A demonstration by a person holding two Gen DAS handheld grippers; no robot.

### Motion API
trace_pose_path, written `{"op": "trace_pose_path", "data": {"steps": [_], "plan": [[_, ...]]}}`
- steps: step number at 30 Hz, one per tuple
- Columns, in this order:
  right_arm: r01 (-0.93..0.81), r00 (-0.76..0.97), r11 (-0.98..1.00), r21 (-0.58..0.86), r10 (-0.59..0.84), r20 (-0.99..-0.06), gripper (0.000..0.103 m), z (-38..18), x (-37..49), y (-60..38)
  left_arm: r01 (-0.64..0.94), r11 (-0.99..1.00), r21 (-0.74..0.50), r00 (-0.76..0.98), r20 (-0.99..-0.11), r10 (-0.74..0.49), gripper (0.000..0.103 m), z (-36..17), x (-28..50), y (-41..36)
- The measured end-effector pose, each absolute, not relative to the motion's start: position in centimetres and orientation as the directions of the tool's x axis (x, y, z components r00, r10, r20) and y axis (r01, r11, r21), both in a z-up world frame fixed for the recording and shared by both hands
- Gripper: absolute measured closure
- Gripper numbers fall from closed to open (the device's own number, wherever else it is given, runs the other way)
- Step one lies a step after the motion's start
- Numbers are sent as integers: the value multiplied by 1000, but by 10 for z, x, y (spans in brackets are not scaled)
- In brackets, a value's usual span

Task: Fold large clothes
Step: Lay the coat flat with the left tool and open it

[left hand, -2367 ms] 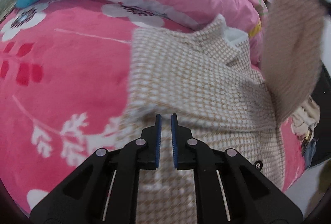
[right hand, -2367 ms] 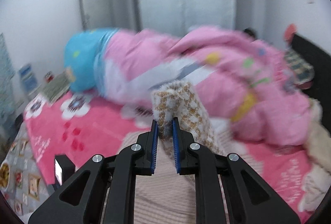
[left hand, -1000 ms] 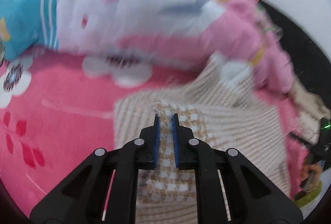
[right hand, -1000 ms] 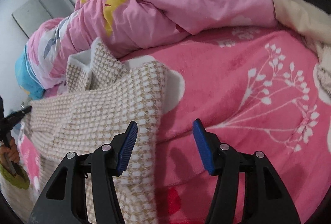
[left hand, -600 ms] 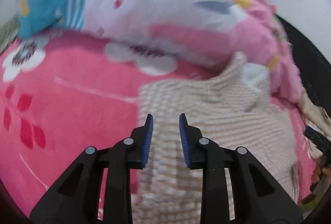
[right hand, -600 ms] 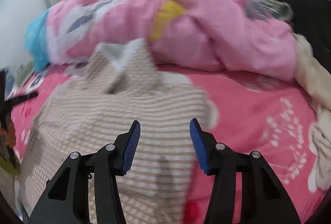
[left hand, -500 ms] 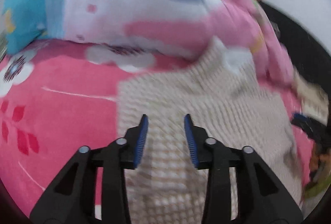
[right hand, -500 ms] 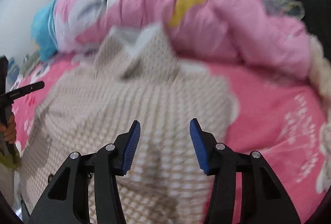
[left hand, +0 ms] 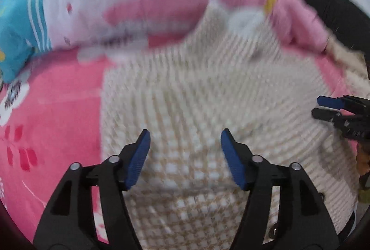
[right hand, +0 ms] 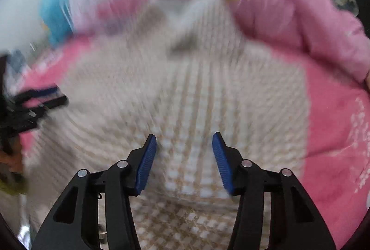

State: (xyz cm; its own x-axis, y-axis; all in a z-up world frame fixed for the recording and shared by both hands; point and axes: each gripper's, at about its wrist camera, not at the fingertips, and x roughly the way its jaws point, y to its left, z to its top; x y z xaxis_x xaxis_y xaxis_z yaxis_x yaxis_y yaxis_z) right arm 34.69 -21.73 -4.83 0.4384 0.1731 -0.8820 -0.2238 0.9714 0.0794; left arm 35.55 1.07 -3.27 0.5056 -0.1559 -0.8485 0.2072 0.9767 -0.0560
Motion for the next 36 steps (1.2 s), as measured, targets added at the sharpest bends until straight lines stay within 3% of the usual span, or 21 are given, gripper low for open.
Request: {"op": "trace_pose_path", "data": {"steps": [3, 6, 10, 16, 20, 23, 36], "plan": [[-208, 466, 978, 34, 130, -875, 52, -41, 337, -216, 191, 981, -23, 524, -843, -122, 40, -34, 344, 9], [-187, 488, 978, 95, 176, -855, 51, -10, 306, -224, 181, 983, -43, 548, -825, -137, 40, -11, 322, 15], [-171, 526, 977, 129, 201, -826, 38, 14, 230, -236, 193, 981, -2, 593, -796, -118, 26, 14, 264, 18], [-123, 522, 987, 103, 153, -839, 37, -2, 132, -233, 206, 978, 40, 554, -828, -83, 20, -5, 177, 21], [-101, 511, 994, 39, 85, -855, 19, -32, 94, -226, 166, 984, 65, 513, -858, -30, 20, -41, 152, 23], [-79, 470, 997, 8, 44, -882, 18, -60, 93, -224, 124, 991, 42, 514, -857, -28, 19, -58, 145, 26], [-25, 536, 996, 85, 85, -840, 18, -33, 25, -249, 60, 998, 25, 542, -840, -11, 19, -29, 58, 68]]}}
